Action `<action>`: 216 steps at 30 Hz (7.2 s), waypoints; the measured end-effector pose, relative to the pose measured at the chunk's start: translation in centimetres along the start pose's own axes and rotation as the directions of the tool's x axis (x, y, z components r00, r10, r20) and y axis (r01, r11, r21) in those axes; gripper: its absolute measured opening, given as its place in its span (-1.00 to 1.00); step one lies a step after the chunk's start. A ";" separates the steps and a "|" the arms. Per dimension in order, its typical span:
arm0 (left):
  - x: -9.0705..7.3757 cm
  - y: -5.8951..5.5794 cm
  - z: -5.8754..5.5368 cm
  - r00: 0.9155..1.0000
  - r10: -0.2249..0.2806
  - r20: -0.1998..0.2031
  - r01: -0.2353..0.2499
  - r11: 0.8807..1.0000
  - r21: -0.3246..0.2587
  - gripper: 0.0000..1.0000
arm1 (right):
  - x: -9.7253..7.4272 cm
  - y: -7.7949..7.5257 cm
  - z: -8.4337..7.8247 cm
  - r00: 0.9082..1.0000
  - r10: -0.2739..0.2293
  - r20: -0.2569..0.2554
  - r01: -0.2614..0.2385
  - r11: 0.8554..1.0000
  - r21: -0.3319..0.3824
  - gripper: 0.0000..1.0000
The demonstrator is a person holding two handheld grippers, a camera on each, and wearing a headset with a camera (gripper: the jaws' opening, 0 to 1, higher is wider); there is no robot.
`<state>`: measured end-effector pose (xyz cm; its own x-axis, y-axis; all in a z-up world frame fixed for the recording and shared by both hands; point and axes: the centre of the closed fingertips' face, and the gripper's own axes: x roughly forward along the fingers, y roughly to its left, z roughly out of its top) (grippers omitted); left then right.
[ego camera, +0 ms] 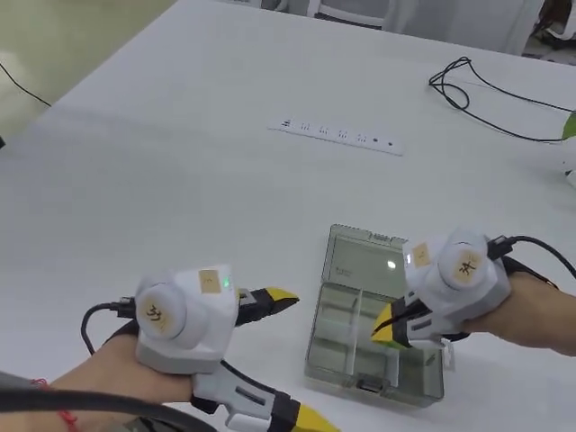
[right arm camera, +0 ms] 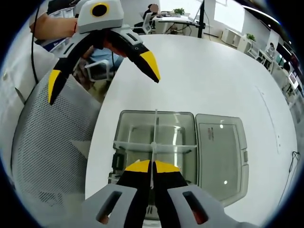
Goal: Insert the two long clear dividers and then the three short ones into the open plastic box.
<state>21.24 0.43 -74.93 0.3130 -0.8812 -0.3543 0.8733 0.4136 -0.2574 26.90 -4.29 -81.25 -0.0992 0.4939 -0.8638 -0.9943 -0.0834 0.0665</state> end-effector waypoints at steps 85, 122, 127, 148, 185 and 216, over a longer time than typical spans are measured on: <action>-1.0 1.1 0.8 0.999 0.038 -0.020 -0.038 0.999 0.011 1.00 | -11.7 2.3 -12.5 0.981 -0.193 -0.023 0.192 0.943 0.273 0.13; -0.9 1.6 0.4 0.999 0.043 -0.031 -0.044 0.999 -0.017 1.00 | -9.9 2.4 -23.9 0.944 -0.105 -0.313 0.154 0.978 0.137 -0.07; -0.9 1.7 0.5 0.999 0.045 -0.027 -0.046 0.999 -0.018 1.00 | -9.6 2.6 -24.1 0.940 -0.098 -0.325 0.143 0.983 0.118 -0.13; -1.2 1.9 0.4 0.999 0.049 -0.024 -0.049 0.999 -0.020 0.98 | -9.6 2.4 -24.2 0.938 -0.106 -0.331 0.148 0.983 0.106 -0.29; -1.5 1.0 1.0 0.999 0.037 -0.016 -0.037 0.999 -0.012 0.92 | -10.8 2.4 -21.5 0.937 -0.211 -0.279 0.249 0.963 0.106 -0.35; 0.3 1.6 4.4 0.996 0.072 0.053 -0.055 0.961 -0.270 0.58 | -12.2 3.3 -8.4 0.925 -0.351 -0.144 0.347 0.936 -0.048 -0.35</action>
<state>24.35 -0.22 -71.47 0.3942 -0.8603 -0.3232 0.7214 0.5075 -0.4711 25.13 -17.89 -74.72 0.2626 0.3615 -0.8947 -0.9637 0.0520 -0.2618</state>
